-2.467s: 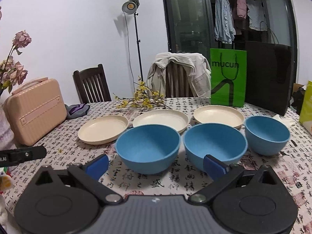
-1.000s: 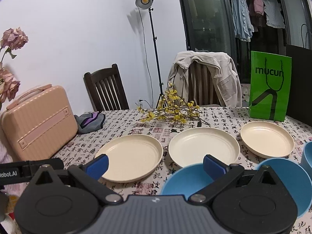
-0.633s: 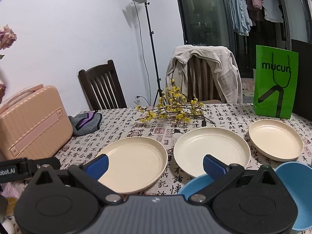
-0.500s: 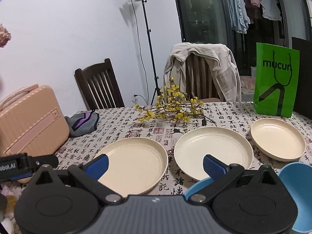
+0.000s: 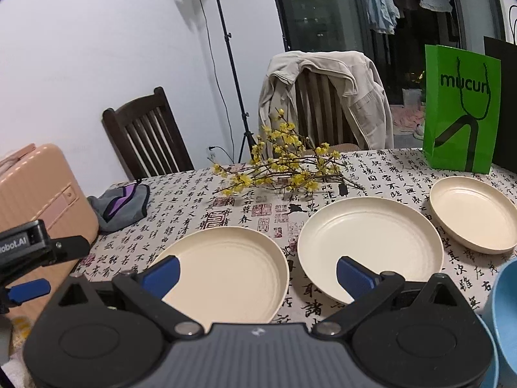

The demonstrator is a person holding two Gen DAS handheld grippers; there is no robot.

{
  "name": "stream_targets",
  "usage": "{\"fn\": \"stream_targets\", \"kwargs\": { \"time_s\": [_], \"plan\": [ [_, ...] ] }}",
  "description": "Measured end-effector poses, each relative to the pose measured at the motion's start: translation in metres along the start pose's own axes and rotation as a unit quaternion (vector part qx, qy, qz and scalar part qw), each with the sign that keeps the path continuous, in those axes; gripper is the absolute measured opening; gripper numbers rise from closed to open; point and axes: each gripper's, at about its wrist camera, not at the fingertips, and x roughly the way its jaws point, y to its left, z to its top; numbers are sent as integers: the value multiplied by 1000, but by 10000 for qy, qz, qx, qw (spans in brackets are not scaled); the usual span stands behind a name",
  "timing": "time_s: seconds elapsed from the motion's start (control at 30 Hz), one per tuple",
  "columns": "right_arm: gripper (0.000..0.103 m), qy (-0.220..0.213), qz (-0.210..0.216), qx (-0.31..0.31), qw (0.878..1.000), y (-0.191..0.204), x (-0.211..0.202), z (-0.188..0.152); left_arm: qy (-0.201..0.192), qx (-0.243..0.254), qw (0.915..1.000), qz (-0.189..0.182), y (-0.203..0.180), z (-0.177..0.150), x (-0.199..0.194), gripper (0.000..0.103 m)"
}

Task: Organize plates and bowls

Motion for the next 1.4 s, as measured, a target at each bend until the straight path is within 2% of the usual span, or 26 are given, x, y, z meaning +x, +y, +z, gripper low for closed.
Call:
{"fn": "stream_targets", "kwargs": {
  "time_s": [0.27,0.43,0.57,0.73,0.9,1.03,1.13,1.27,1.4],
  "plan": [
    [103,156,-21,306,9994,6,29,5,28,-167,9997,192,2,11,33,103],
    [103,243,-67,325,9992,12,45,0,71,-181,9993,316,9,5,59,103],
    [103,264,-143,274,9992,14,55,-5,270,-270,9992,135,21,1,75,103],
    [102,161,-212,160,9995,15,61,-10,185,-308,9993,-49,26,-5,77,103],
    [94,236,-143,111,9996,17,66,-15,187,-178,9997,-54,21,-12,81,103],
    [92,250,-245,74,9994,18,67,-18,121,24,9999,-53,15,-18,82,103],
    [81,254,-346,95,9990,17,67,-19,91,118,9999,-81,11,-21,82,103],
    [79,326,-344,178,9987,12,71,-20,158,187,9997,-72,10,-24,86,103],
    [67,452,-355,225,9981,9,79,-23,232,242,9994,-69,9,-26,91,103]
  ]
}}
